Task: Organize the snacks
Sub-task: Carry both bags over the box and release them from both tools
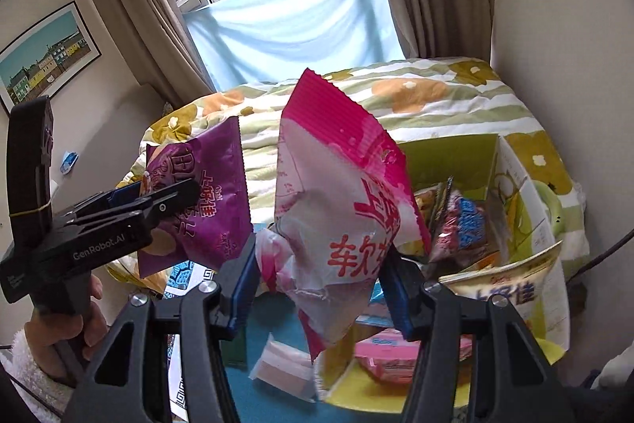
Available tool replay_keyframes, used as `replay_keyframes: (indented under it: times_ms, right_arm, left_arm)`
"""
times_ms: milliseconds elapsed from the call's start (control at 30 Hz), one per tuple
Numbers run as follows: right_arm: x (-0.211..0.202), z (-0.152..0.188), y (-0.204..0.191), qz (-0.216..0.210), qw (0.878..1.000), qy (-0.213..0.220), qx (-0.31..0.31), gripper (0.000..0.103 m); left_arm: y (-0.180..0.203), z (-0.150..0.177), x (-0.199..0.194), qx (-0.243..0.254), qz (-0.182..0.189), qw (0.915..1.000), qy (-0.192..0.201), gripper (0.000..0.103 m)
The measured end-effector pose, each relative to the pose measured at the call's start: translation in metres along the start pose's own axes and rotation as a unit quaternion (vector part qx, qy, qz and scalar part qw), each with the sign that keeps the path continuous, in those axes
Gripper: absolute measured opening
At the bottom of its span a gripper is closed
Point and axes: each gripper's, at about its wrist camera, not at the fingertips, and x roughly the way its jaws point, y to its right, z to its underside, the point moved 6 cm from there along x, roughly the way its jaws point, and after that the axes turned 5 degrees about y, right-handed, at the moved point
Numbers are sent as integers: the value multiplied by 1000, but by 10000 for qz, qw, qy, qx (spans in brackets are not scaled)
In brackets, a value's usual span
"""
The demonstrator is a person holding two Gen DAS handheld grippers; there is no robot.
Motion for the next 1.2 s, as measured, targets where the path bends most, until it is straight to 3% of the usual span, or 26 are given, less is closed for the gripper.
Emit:
replay_keyframes:
  times_ms: [200,400,467,500,567,767,1200]
  right_arm:
    - [-6,-26,66,-21,10000,-28,-54,52]
    - [10,-42,122,-159,9995,-258,-65,52]
    - [19,-44,135,-221,9991,-353,-40,52]
    - [23,-44,141,-255,9989,-395,-21,52]
    - [31,-45,152,-331,9982,-497,22,52]
    - [50,-41,171,-491,9961,-729,33,52]
    - [94,-54,165,-592,9912,-1128,-367,54]
  left_arm:
    - [70,-9,58,-161,97,9995,-259,70]
    - [106,2,111,-460,64,9969,-637,73]
    - [111,7,122,-517,15,9957,-766,82]
    - [111,9,126,-531,-74,9953,-807,94]
    - [111,14,127,-542,-234,9951,-798,102]
    - [100,33,108,-422,-647,9930,-890,102]
    - [81,51,88,-675,-946,9892,-892,102]
